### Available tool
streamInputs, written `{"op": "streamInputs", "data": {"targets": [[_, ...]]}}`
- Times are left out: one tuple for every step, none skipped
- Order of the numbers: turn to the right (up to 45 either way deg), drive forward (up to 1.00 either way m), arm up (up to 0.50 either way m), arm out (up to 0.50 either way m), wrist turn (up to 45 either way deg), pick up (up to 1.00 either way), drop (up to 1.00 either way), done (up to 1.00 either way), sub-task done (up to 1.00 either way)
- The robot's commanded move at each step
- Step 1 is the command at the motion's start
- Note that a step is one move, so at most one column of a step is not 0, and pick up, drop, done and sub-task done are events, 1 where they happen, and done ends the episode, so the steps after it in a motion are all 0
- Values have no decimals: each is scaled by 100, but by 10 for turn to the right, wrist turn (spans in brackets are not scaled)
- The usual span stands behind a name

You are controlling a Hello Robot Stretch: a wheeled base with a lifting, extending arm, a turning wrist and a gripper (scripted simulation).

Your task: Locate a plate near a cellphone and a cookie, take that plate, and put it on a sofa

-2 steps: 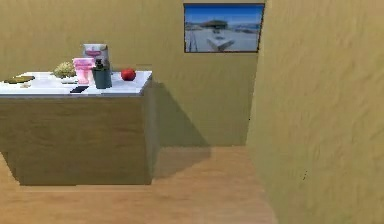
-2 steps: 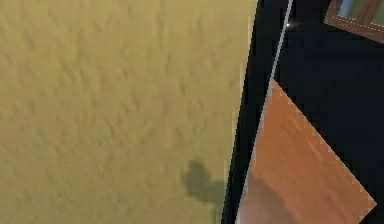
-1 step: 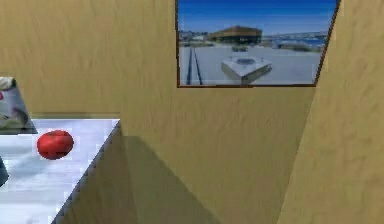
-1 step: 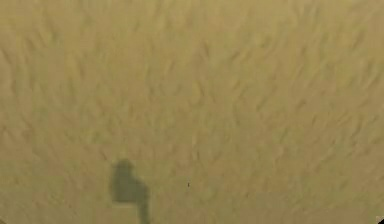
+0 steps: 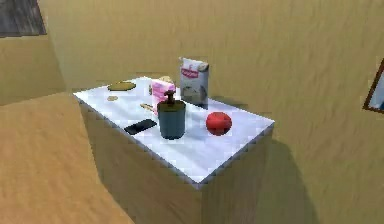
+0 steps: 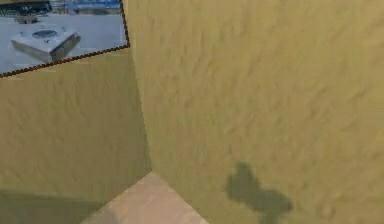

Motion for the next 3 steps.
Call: {"op": "streamInputs", "data": {"targets": [[-450,0,0,0,0,0,0,0,0],[-60,0,0,0,0,0,0,0,0],[0,70,0,0,0,0,0,0,0]]}}
